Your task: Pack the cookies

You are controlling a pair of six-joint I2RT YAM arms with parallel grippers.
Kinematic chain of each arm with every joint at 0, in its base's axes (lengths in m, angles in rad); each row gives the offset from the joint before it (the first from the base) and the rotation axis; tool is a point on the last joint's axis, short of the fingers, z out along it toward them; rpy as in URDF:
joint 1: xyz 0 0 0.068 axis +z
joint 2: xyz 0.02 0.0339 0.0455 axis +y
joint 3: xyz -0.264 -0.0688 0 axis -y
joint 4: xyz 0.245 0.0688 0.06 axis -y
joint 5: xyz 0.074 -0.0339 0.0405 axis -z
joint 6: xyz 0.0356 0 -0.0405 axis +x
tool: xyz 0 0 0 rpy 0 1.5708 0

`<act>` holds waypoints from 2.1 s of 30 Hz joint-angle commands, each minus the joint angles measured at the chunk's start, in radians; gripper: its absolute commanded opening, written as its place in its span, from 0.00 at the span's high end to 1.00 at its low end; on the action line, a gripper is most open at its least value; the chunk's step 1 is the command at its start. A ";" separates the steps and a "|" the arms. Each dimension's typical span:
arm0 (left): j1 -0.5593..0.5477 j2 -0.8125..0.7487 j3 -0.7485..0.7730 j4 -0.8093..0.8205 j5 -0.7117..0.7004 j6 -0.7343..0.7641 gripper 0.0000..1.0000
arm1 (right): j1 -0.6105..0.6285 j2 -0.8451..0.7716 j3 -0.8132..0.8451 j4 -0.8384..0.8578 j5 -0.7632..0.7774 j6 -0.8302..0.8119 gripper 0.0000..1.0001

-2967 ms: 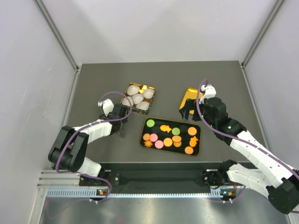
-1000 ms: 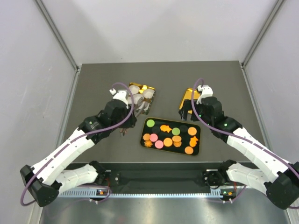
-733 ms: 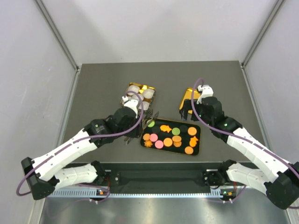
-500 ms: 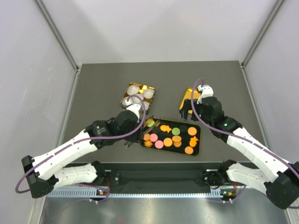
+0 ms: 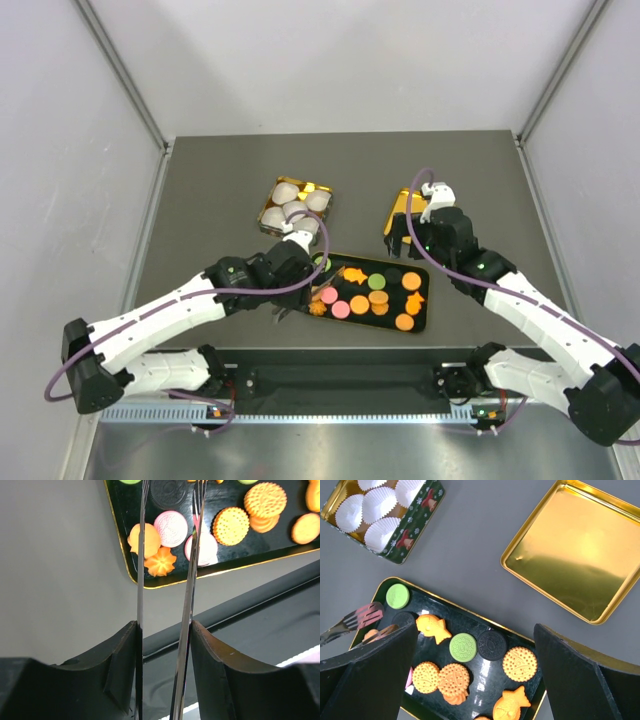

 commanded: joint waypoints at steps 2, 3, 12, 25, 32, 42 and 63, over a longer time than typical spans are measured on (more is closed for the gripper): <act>-0.004 0.020 -0.006 0.062 0.003 0.005 0.50 | -0.005 -0.007 0.021 0.017 0.009 -0.013 0.00; -0.004 0.026 -0.006 0.067 0.005 0.006 0.50 | -0.007 -0.007 0.021 0.017 0.009 -0.013 0.00; -0.004 0.063 -0.011 0.081 0.006 0.014 0.49 | -0.007 -0.015 0.015 0.019 0.012 -0.016 0.00; -0.004 0.095 -0.012 0.099 0.009 0.028 0.49 | -0.007 -0.026 0.008 0.019 0.012 -0.016 0.00; -0.004 0.105 -0.015 0.099 0.000 0.031 0.49 | -0.007 -0.026 0.004 0.019 0.011 -0.018 0.00; -0.004 0.125 -0.018 0.105 -0.005 0.032 0.49 | -0.008 -0.029 0.001 0.019 0.011 -0.016 0.00; -0.004 0.109 -0.014 0.072 0.028 0.045 0.50 | -0.010 -0.029 -0.010 0.025 0.011 -0.016 0.00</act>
